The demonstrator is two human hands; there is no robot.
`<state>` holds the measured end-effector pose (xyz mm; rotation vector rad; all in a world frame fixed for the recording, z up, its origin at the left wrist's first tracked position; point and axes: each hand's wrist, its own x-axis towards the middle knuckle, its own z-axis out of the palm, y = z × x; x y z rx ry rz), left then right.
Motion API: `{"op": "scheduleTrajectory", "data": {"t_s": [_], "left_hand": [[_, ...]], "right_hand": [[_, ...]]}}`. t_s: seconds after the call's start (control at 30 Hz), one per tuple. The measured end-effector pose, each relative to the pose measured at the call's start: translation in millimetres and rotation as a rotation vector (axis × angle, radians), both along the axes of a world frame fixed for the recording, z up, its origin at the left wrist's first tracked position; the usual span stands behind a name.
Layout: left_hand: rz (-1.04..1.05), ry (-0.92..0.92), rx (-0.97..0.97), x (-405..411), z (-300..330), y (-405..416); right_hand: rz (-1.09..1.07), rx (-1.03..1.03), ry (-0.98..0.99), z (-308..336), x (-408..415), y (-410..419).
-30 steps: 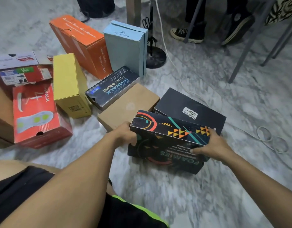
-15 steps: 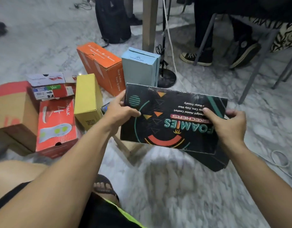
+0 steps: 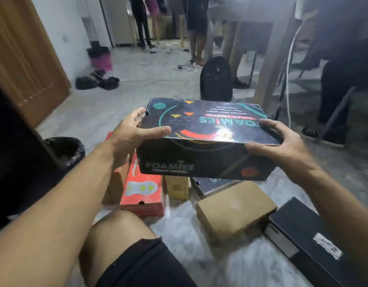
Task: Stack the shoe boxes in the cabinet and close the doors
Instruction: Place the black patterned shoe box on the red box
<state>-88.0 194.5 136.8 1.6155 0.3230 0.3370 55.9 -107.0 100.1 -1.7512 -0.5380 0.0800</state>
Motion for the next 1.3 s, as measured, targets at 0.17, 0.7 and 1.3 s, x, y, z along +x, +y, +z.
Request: {"op": "scheduleTrajectory", "data": {"t_s": [0.17,0.7,1.3], "left_hand": [[0.047,0.065,0.196,-61.4,32.7,42.8],[0.499,0.410,0.323,-276.9,45.1,133.2],[1.187,0.559,0.109,-449.3,-66.4,222.0]], "right_hand": [[0.242,-0.070,-0.098,35.1,-6.8,61.8],[0.626,-0.374,-0.385,85.1,-110.8,245.2],[1.088,-0.607,-0.587,0.1,-266.6,509.9]]}}
